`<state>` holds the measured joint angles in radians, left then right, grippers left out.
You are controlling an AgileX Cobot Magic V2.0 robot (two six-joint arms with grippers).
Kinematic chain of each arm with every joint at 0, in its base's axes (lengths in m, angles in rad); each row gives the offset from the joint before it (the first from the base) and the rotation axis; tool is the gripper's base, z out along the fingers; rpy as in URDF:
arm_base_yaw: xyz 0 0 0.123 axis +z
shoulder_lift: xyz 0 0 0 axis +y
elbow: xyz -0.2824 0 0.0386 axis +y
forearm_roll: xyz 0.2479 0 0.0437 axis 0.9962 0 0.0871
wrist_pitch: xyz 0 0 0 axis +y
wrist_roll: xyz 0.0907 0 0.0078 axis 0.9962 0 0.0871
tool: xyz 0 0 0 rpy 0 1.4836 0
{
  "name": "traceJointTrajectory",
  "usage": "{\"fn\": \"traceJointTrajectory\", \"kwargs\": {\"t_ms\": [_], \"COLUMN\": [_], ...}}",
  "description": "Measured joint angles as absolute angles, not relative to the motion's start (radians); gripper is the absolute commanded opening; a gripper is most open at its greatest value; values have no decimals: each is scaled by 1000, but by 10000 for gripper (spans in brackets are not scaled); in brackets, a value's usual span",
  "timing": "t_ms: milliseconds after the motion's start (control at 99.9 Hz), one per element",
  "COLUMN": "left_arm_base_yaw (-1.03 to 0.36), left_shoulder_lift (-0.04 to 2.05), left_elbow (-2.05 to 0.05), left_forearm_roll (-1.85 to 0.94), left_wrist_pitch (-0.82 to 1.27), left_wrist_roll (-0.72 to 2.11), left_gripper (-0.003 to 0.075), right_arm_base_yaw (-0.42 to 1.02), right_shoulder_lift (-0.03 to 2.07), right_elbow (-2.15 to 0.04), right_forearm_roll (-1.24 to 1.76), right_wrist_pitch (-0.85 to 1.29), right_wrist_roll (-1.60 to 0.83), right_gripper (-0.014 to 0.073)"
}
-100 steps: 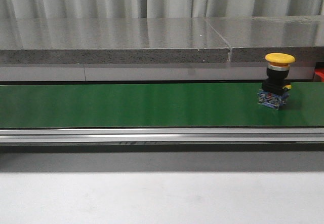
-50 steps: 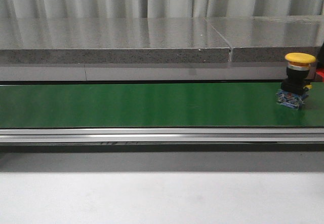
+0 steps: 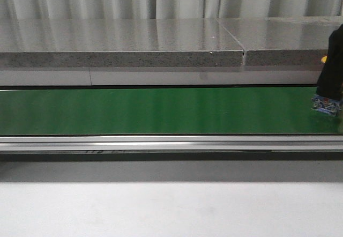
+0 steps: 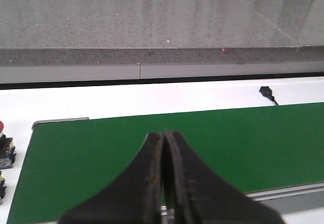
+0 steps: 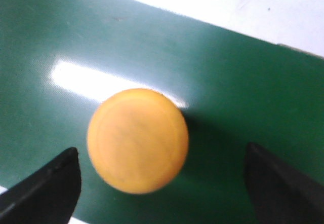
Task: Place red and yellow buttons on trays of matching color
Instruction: 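Move the right gripper to the belt end and grasp the yellow button, then carry the yellow button into the yellow tray and release it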
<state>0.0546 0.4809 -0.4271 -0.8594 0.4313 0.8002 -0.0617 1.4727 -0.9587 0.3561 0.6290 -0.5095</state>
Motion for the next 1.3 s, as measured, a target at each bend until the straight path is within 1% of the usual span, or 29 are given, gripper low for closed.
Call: {"fn": "traceJointTrajectory", "kwargs": {"t_ms": [150, 200, 270, 300, 320, 370, 440, 510, 560, 720, 890, 1191, 1301], "left_arm_base_yaw": [55, 55, 55, 55, 55, 55, 55, 55, 55, 55, 55, 55, 55], "left_shoulder_lift": [481, 481, 481, 481, 481, 481, 481, 481, 481, 481, 481, 481, 481], "left_elbow": [-427, -427, -427, -427, -427, -427, -427, -427, -427, -427, -427, -427, -427], "left_forearm_roll": [-859, -859, -859, -859, -859, -859, -859, -859, -859, -859, -859, -859, -859], "left_wrist_pitch": [431, 431, 431, 431, 431, 431, 431, 431, 431, 431, 431, 431, 431], "left_wrist_roll": [800, 800, 800, 800, 800, 800, 800, 800, 800, 800, 800, 800, 800], "left_gripper": [-19, -19, -19, -19, -19, -19, -19, -19, -19, -19, -19, -19, -19], "right_arm_base_yaw": [-61, -61, -61, -61, -61, -61, -61, -61, -61, -76, -151, -412, -499], "right_shoulder_lift": [1491, 1492, 1492, 1492, 1492, 1492, 1492, 1492, 1492, 1450, 1337, 1148, 1101], "right_elbow": [-959, -959, -959, -959, -959, -959, -959, -959, -959, -959, -959, -959, -939], "right_forearm_roll": [358, 358, 358, 358, 358, 358, 358, 360, 360, 362, 362, 316, 298], "right_wrist_pitch": [592, 586, 580, 577, 577, 576, 572, 572, 580, 651, 736, 887, 892], "right_wrist_roll": [-521, -521, -521, -523, -523, -523, -523, -523, -520, -484, -434, -343, -315], "right_gripper": [642, 617, 520, 450, 420, 298, 166, 78, 46, 37, 37, 37, 37]}}
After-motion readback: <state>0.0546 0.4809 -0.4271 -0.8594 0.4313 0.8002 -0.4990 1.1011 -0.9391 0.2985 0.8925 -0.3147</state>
